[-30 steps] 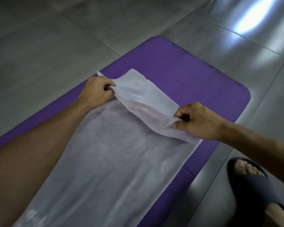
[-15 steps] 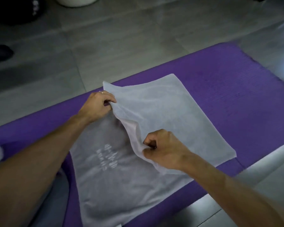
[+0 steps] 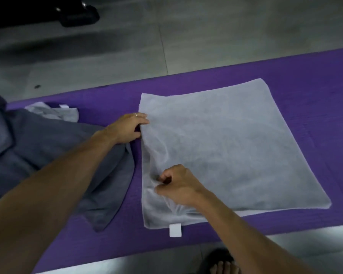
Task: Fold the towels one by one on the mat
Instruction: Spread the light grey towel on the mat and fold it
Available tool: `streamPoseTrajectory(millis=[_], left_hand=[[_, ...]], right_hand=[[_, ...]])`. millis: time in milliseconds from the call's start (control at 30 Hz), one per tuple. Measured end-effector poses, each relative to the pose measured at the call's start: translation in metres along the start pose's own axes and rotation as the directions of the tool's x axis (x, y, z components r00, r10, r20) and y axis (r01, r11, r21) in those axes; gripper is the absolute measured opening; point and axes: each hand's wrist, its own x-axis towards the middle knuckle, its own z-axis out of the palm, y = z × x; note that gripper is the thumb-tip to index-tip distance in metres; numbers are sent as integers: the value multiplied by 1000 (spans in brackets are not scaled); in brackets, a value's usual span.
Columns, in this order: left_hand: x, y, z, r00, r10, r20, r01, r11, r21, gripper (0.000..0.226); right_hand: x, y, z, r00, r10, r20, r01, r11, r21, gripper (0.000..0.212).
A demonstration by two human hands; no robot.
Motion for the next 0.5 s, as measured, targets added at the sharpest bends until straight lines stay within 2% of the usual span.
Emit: streamPoseTrajectory(millis=[67,200,267,333,367,433,500], left_hand=[[-8,-9,11,994,-40,105,33,997,64,66],[-18,-8,23,991,-80,104,69,992,102,71],[-30,3,26,995,-100,8,99,990,100,69],[-53,22,37,984,-103,-147,107,994,24,63],[-68,35,45,973,-97,-210,92,995,-32,59],[-103,66,68,950,-59,-306,31,995,-94,53],[-133,99,95,934,-20,-356,-17,995,-100,45]], right_hand=[[7,5,16,1000,25,-1,-25,1000,-10,18],[18,15,55,1000,4,-12,-6,993,-116,30],[20,16,66,997,-43,59,53,982,-180,32],[16,18,65,991,-84,104,96,988,-118,24],[12,23,60,992,-92,84,98,993,-68,20],[1,39,42,993,-94,-77,93,996,-14,16],[-15,65,18,946,-121,-300,113,993,-41,16]])
